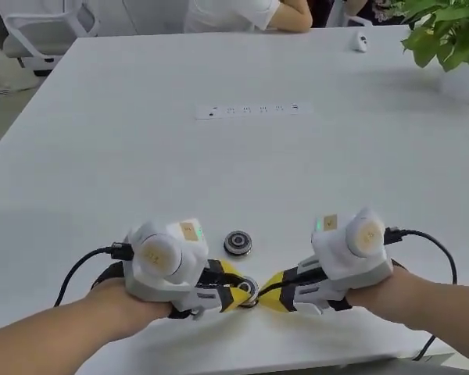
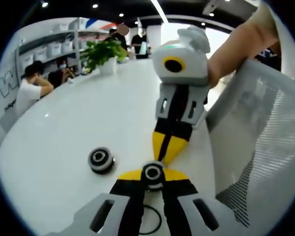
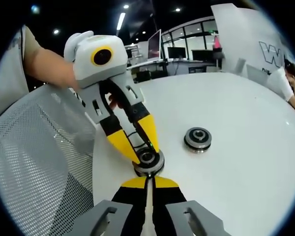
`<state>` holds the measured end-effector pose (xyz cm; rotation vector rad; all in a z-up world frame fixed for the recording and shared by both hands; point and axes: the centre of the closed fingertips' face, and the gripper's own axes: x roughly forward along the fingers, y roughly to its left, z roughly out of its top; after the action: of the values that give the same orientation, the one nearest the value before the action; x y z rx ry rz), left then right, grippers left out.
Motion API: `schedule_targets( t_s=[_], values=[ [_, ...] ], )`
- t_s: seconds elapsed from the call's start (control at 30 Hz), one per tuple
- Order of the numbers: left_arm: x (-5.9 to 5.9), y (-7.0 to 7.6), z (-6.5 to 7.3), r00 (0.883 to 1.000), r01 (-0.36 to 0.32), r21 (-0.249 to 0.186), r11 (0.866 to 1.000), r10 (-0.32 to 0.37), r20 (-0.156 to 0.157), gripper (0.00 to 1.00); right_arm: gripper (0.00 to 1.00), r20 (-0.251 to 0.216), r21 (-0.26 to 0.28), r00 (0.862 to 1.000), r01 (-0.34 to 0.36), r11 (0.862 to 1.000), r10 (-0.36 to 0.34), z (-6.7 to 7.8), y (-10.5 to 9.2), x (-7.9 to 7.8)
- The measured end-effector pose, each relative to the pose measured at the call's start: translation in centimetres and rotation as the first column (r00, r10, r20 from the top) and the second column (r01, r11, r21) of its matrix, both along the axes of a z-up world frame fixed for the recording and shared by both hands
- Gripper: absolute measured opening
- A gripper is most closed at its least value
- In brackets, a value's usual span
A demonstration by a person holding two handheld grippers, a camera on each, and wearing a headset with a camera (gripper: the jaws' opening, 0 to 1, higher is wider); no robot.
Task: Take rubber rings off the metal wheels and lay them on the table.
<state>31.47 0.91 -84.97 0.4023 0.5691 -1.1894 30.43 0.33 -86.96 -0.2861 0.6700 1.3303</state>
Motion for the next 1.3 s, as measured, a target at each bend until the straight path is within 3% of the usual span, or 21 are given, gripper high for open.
schedule_targets(
  t_s=[0.43,0.6,0.7,1.07,1.3],
  values=[
    [0.01,0.01,-0.08,0.999,-0.002,0.030,1.000,0.001,0.038,0.13,0.00,-0.088,0.016,0.992,0.094,0.995,-0.092,0.10,-0.13,0.39],
    [0.02,0.01,-0.09,0.999,-0.007,0.030,1.000,0.006,0.039,0.13,0.00,-0.094,0.029,0.991,0.103,0.994,-0.100,0.27,-0.15,0.38],
    [0.03,0.00,-0.09,0.999,-0.009,0.030,1.000,0.008,0.037,0.13,0.00,-0.072,0.037,0.994,0.080,0.996,-0.077,0.32,0.06,0.31],
    [0.05,-0.02,-0.10,0.999,-0.012,0.025,1.000,0.011,0.030,0.13,0.03,-0.088,0.065,0.994,0.071,0.995,-0.065,0.21,-0.04,0.22],
    [0.01,-0.03,-0.11,0.999,-0.016,0.027,1.000,0.016,0.032,0.13,0.00,-0.137,0.070,0.983,0.131,0.989,-0.121,0.12,-0.12,0.62]
  ],
)
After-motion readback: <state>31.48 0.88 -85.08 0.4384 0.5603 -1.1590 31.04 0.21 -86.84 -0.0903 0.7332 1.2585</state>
